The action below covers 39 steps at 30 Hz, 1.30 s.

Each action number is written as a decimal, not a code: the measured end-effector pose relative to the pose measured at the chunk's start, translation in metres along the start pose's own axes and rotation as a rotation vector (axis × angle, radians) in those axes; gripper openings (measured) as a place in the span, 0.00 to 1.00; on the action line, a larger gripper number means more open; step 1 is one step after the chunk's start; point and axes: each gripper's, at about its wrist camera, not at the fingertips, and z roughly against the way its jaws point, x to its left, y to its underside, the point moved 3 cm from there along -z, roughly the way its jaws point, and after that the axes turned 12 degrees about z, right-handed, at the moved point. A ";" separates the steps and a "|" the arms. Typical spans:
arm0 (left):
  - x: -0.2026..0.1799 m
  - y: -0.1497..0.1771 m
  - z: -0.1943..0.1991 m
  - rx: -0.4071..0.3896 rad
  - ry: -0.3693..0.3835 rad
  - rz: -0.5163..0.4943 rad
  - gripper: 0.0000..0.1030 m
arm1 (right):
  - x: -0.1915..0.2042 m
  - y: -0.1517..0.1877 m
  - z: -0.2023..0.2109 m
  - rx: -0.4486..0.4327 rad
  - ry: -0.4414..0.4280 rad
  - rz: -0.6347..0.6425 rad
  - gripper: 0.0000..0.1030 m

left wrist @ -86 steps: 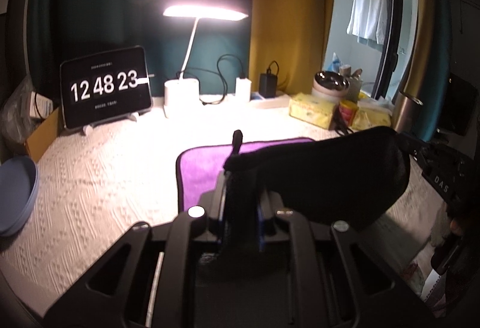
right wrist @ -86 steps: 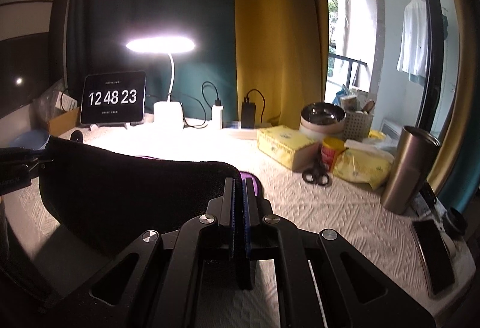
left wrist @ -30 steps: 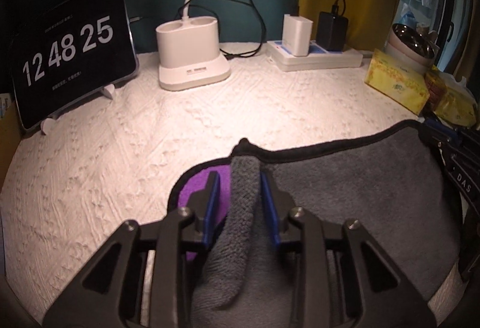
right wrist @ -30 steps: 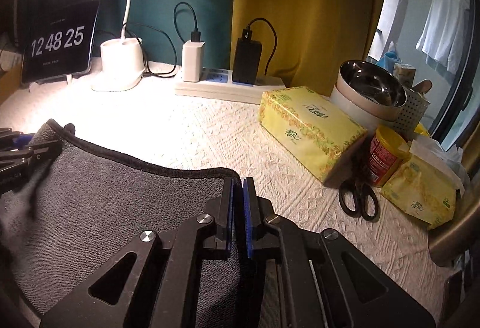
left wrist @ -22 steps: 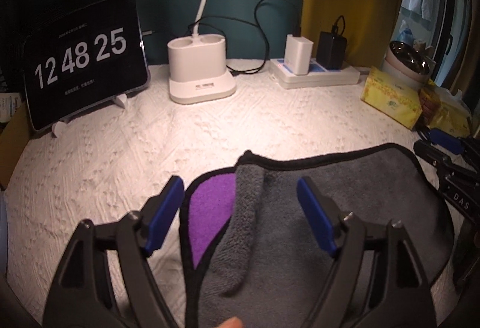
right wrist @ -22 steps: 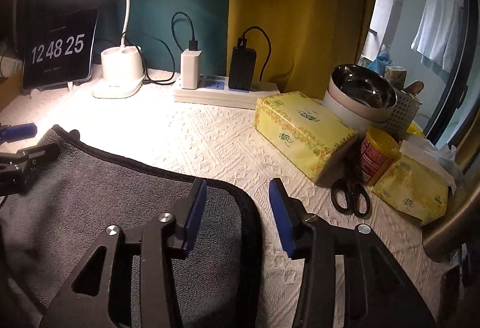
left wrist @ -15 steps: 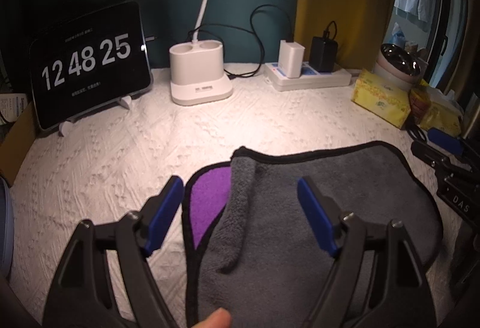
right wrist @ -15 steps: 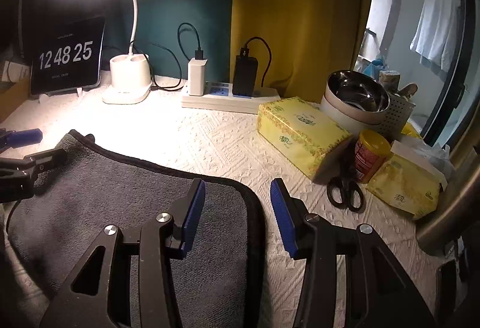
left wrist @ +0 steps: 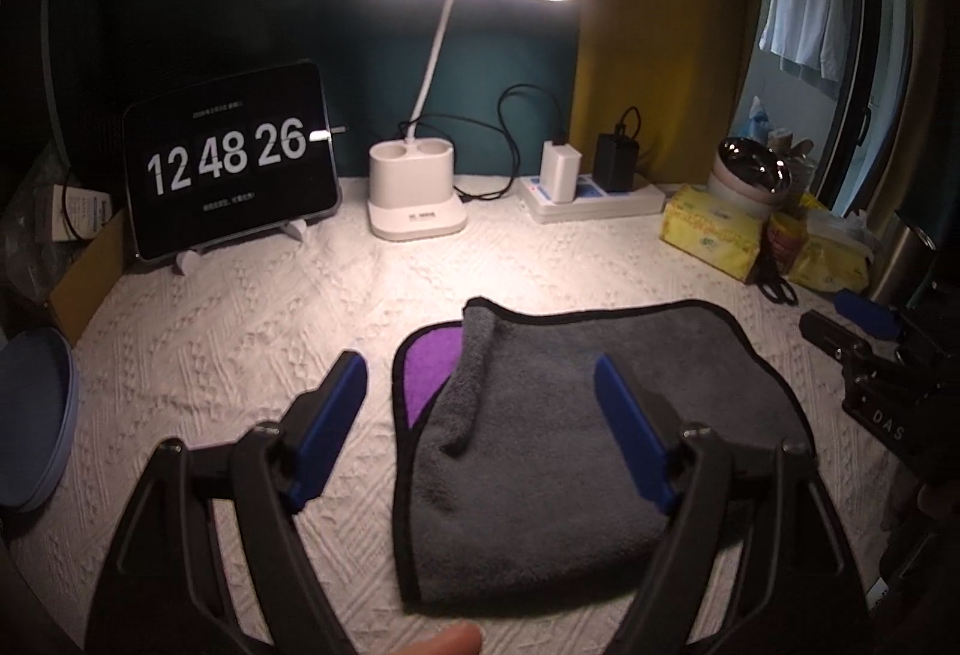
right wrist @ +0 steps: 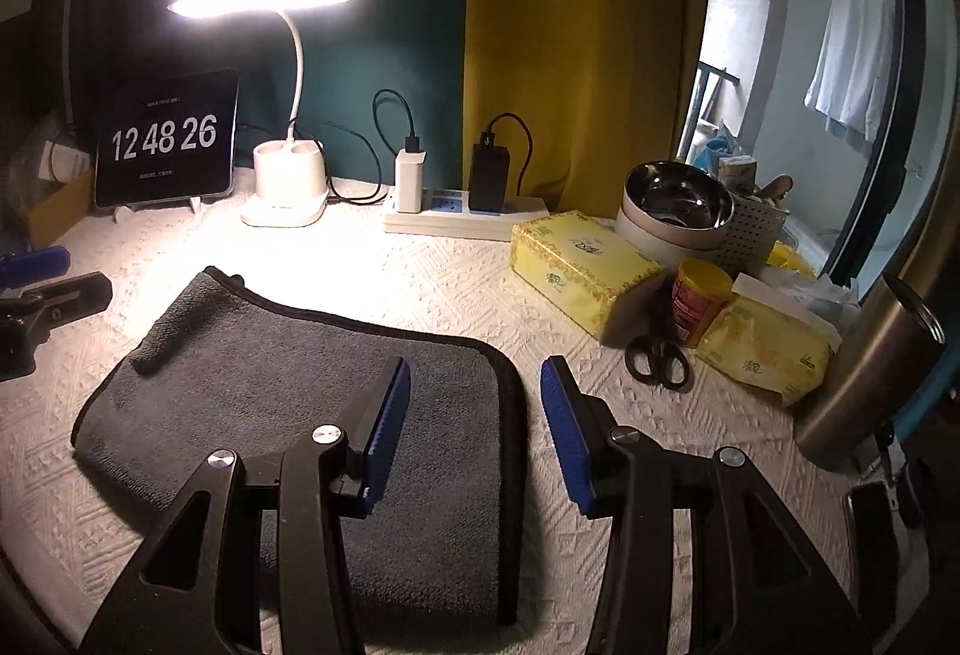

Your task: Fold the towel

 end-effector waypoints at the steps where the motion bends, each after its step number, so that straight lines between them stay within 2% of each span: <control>1: 0.000 0.001 0.005 -0.007 0.000 0.001 0.77 | 0.001 0.001 0.004 -0.003 0.000 0.000 0.47; 7: 0.001 0.010 0.034 -0.056 -0.009 -0.003 0.77 | 0.008 0.008 0.030 -0.019 -0.005 0.008 0.47; 18: 0.004 0.039 0.075 -0.065 -0.024 -0.025 0.77 | 0.022 0.020 0.070 -0.032 -0.036 -0.004 0.47; 27: 0.008 0.067 0.116 -0.080 0.007 -0.026 0.85 | 0.032 0.038 0.105 -0.044 -0.042 -0.011 0.47; 39: 0.010 0.093 0.157 -0.129 0.049 -0.029 0.86 | 0.046 0.057 0.161 -0.091 -0.029 -0.022 0.47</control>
